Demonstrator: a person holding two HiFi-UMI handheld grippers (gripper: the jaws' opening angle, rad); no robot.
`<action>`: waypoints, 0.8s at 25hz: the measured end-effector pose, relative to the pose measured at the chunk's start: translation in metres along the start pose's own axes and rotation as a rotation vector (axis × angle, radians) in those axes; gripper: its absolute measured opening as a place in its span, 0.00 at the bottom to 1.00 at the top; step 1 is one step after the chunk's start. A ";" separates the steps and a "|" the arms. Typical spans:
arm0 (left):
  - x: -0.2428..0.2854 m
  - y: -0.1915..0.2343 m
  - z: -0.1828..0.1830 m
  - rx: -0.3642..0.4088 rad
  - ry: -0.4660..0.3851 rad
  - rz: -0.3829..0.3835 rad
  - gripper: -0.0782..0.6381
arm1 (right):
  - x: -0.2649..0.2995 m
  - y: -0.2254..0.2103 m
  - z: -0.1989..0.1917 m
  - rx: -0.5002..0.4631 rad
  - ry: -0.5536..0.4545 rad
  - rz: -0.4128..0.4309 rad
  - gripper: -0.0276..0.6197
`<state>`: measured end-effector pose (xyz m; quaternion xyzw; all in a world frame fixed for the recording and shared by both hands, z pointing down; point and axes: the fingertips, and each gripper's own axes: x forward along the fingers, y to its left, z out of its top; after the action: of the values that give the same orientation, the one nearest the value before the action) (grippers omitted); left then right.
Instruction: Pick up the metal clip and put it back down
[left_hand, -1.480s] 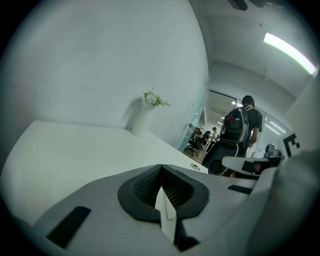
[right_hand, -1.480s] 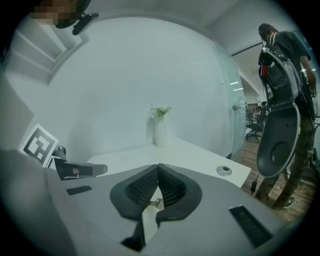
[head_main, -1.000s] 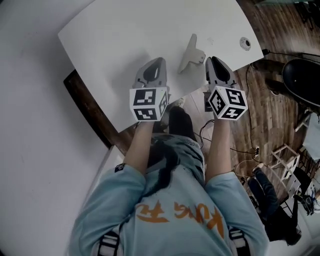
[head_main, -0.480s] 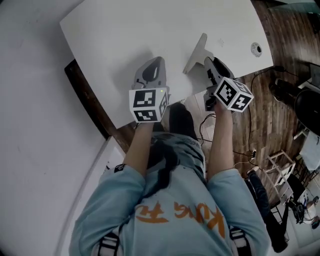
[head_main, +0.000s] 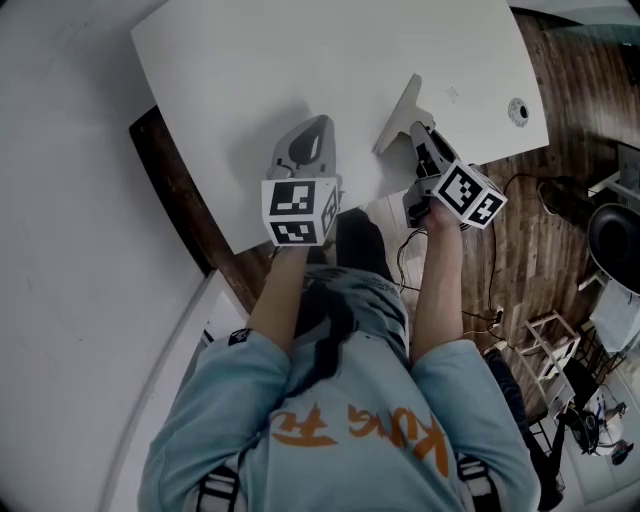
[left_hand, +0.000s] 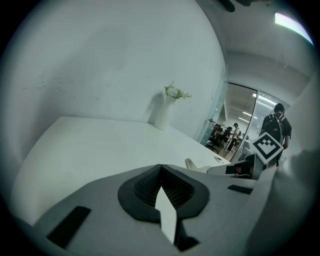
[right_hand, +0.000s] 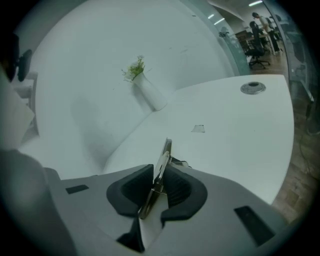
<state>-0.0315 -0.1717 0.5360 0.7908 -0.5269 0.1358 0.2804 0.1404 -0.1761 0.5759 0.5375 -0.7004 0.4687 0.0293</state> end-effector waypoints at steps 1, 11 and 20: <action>-0.001 0.001 0.002 0.002 -0.003 -0.002 0.14 | -0.001 0.002 0.001 0.036 -0.019 0.014 0.14; -0.021 -0.005 0.037 0.044 -0.061 -0.064 0.14 | -0.029 0.047 0.005 -0.127 -0.101 -0.001 0.09; -0.033 -0.024 0.081 0.096 -0.137 -0.176 0.14 | -0.076 0.081 0.049 -0.437 -0.250 -0.172 0.09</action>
<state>-0.0294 -0.1877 0.4465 0.8538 -0.4664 0.0815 0.2164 0.1314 -0.1560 0.4562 0.6296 -0.7350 0.2319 0.0978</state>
